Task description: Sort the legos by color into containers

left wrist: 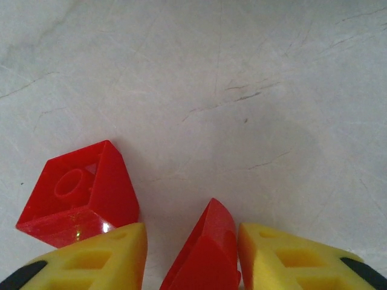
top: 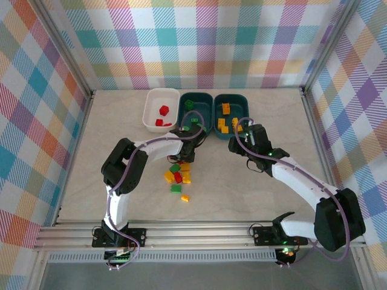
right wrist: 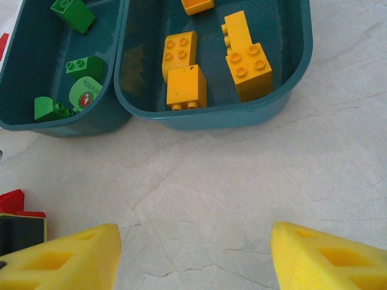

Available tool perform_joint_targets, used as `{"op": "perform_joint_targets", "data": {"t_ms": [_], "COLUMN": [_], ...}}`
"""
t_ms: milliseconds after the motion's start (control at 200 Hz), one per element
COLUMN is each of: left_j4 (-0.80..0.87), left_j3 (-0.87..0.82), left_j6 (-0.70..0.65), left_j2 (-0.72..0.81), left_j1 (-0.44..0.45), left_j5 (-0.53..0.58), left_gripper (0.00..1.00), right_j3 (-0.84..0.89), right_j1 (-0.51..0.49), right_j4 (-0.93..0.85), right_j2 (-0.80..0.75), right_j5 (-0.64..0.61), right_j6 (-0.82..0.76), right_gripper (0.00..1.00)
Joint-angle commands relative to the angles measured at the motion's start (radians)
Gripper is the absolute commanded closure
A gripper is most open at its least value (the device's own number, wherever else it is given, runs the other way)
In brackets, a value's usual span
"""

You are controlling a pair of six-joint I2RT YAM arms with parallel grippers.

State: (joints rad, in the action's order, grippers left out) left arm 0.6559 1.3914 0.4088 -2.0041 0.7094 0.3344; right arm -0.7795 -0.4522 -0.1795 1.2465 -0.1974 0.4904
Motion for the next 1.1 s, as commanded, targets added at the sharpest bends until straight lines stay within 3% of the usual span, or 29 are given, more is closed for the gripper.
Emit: {"op": "perform_joint_targets", "data": {"t_ms": [0,210,425,575,770,1000,1060,1100], "left_j4": [0.018,0.014,0.054,0.033,0.085,0.202,0.203,0.205], "left_j3": [0.009,0.024,0.166,0.289,0.541,0.839,0.876,0.893], "left_j6": [-0.006,-0.011,-0.031,0.02,0.098,0.066,0.032,0.006], "left_j2": [-0.001,0.027,0.068,0.071,-0.105,-0.328,-0.35,-0.35], "left_j1": [0.01,0.01,-0.024,-0.169,-0.372,-0.451,-0.455,-0.454], "left_j5": [0.002,0.004,0.062,-0.035,-0.196,-0.26,-0.296,-0.302], "left_gripper": [0.61,0.76,0.79,0.79,0.79,0.72,0.65,0.52], "right_j3": [0.006,0.006,0.01,0.011,0.015,0.019,0.019,0.02], "right_j1": [-0.005,-0.005,-0.006,-0.006,-0.006,-0.007,-0.006,-0.007], "right_j4": [0.018,0.019,0.028,0.035,0.038,0.041,0.04,0.04], "right_j2": [0.003,0.007,0.014,0.032,0.031,0.028,0.025,0.021], "right_j5": [0.009,0.007,0.009,0.008,0.008,-0.003,-0.001,0.001], "right_j6": [0.01,0.01,0.013,0.014,0.016,0.013,0.012,0.009], "right_gripper": [0.34,0.34,0.34,0.34,0.34,0.34,0.34,0.34]}}
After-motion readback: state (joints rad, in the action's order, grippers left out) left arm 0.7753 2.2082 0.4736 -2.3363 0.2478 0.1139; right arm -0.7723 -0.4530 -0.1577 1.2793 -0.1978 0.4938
